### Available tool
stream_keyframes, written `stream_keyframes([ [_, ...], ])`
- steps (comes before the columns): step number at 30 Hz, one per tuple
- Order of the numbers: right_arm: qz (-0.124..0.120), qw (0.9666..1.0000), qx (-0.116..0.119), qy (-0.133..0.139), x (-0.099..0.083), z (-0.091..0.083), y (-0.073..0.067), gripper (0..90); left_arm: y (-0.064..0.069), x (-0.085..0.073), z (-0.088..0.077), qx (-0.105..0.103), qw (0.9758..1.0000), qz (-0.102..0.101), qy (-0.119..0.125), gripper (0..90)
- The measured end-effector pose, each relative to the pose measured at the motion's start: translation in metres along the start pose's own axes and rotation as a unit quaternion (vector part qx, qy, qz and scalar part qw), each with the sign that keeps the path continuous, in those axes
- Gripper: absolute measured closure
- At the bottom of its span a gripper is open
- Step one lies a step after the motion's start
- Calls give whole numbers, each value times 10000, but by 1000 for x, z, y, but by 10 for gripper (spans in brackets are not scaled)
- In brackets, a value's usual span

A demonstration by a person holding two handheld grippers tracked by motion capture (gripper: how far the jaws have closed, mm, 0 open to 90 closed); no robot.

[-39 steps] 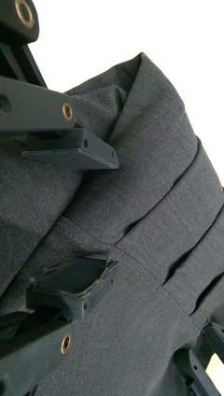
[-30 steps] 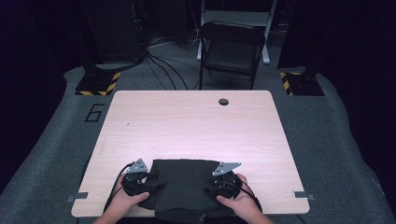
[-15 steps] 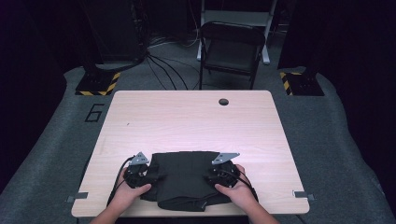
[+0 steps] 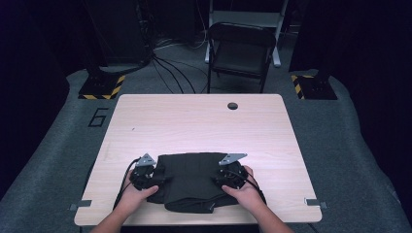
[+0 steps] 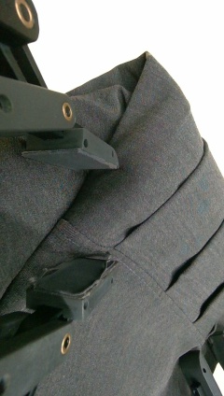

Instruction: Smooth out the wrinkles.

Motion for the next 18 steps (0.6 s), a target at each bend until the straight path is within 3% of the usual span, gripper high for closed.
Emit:
stream_keyframes([
  [4, 67, 10000, -55, -46, 5, 4, 6, 545, -5, 5, 3, 41, 10000, -16, 34, 440],
  [5, -10, 9999, -93, -52, 6, 6, 8, 542, -6, 6, 4, 63, 9999, -105, 47, 440],
  [8, -18, 9999, -130, -48, 10, 9, 14, 534, -9, 9, 6, 93, 9999, -105, 79, 440],
  [10, 49, 9998, -163, -58, 12, 12, 20, 525, -11, 11, 8, 98, 9997, -216, 110, 440],
  [15, 290, 9993, -243, -28, 15, 16, 29, 509, -17, 19, 13, 228, 9993, -252, 123, 440],
  [18, 284, 9993, -256, -11, 16, 18, 32, 504, -20, 25, 16, 245, 9993, -276, 110, 440],
])
Point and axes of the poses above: each handheld gripper's, and its own axes: z roughly forward along the jaws, x roughly out of its top, y roughly to its right, the point moved 3 cm from there along z, roughly forward along the jaws, and after that the axes turned 11 degrees about -z, right-handed, at the moved point
